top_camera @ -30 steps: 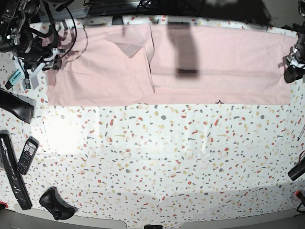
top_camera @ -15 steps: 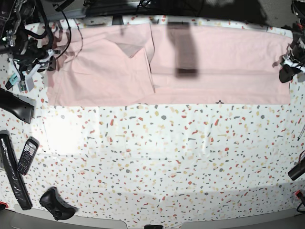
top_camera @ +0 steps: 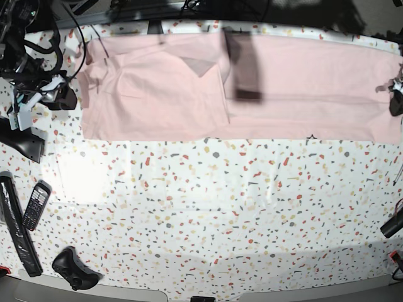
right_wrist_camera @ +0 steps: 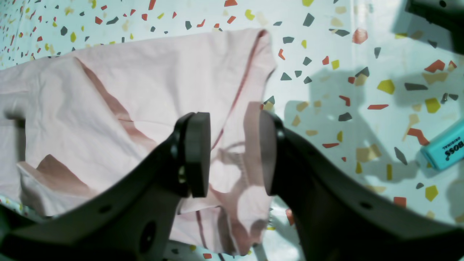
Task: Fold the T-shirt properly
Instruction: 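Open the right gripper and withdraw it from the folded sleeve, then grasp the other side with the left gripper and fold it inward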
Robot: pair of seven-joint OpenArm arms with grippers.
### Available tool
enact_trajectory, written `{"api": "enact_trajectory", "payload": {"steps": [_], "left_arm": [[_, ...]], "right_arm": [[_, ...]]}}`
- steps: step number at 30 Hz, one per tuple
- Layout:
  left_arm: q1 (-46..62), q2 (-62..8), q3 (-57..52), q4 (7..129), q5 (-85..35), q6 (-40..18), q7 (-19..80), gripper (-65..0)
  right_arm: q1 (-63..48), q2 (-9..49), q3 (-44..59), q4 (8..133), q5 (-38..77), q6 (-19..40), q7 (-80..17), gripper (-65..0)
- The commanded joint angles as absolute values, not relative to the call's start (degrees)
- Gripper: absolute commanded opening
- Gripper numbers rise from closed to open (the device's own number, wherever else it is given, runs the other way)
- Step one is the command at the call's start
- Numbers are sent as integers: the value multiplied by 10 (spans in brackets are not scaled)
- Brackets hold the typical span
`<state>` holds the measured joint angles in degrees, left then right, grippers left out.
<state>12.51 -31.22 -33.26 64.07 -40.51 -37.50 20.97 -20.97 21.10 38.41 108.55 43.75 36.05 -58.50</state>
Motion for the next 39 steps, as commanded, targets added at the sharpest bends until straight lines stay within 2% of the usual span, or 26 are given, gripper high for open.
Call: {"api": "enact_trajectory", "payload": {"steps": [1, 8, 13, 18, 20, 23, 26, 29, 35, 39], "left_arm": [[122, -330, -338, 652, -415, -377, 200, -650], [142, -309, -342, 784, -468, -377, 310, -650], [199, -240, -340, 951, -485, -377, 347, -650], [227, -169, -321, 1044, -503, -377, 356, -650], [227, -156, -290, 1056, -513, -376, 364, -650], [227, -149, -219, 1057, -506, -336, 369, -650], [225, -150, -150, 1057, -485, -320, 347, -650], [225, -149, -93, 1057, -457, -286, 314, -650], [191, -145, 2, 1057, -380, -206, 312, -650], [167, -119, 39, 1057, -338, -183, 314, -650]], "right_arm": [[-207, 220, 389, 1096, 450, 365, -575, -435], [-206, 220, 389, 1096, 450, 365, -574, -435], [-207, 220, 389, 1095, 451, 365, -574, -435], [-207, 220, 389, 1095, 452, 365, -574, -435], [-207, 220, 389, 1095, 452, 365, -574, -435], [-207, 220, 389, 1095, 452, 364, -575, -435], [-207, 220, 389, 1096, 452, 364, -574, -435], [-207, 220, 389, 1095, 452, 364, -574, -435], [-207, 220, 389, 1095, 452, 364, -574, -435], [-207, 220, 389, 1095, 452, 364, -574, -435]]}}
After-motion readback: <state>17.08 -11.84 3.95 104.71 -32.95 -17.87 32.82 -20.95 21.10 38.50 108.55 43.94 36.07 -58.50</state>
